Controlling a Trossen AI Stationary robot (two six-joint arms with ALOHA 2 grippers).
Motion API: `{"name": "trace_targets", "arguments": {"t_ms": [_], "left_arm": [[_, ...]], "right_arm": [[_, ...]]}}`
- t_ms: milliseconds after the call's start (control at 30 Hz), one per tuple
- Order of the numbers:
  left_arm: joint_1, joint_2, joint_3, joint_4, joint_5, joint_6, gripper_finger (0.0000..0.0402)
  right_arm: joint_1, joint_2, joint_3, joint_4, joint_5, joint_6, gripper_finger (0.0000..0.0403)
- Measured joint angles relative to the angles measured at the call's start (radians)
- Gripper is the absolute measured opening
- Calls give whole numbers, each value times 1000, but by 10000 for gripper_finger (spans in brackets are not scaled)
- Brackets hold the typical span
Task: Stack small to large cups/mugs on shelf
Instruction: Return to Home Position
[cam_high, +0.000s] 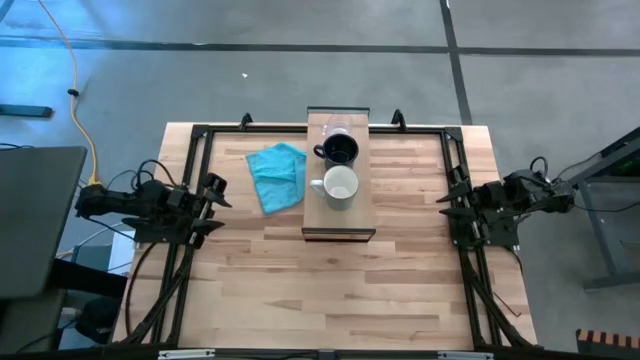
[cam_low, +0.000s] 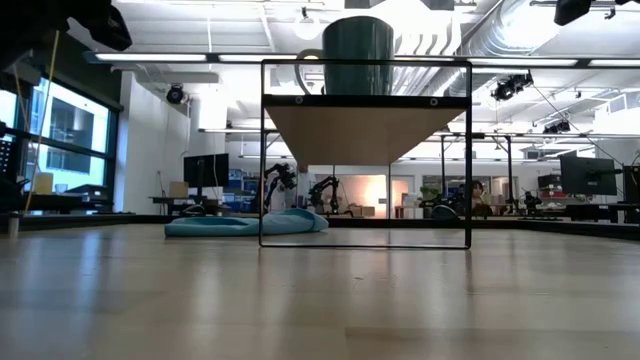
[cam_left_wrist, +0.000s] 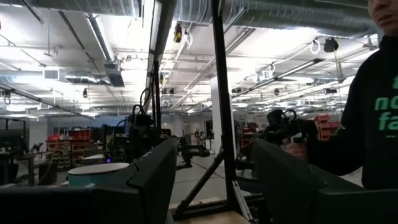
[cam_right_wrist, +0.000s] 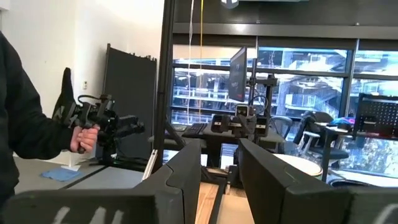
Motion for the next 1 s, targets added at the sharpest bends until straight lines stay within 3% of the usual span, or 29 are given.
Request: {"name": "trace_targets", "arguments": {"t_ms": [667, 1000], "left_arm": [[0, -36, 0, -49, -66, 16, 200], [0, -36, 0, -31, -71, -7, 200]], "right_arm": [[-1, -2, -3, 16, 56, -28, 101], [0, -2, -162, 282, 47, -4, 101]]}}
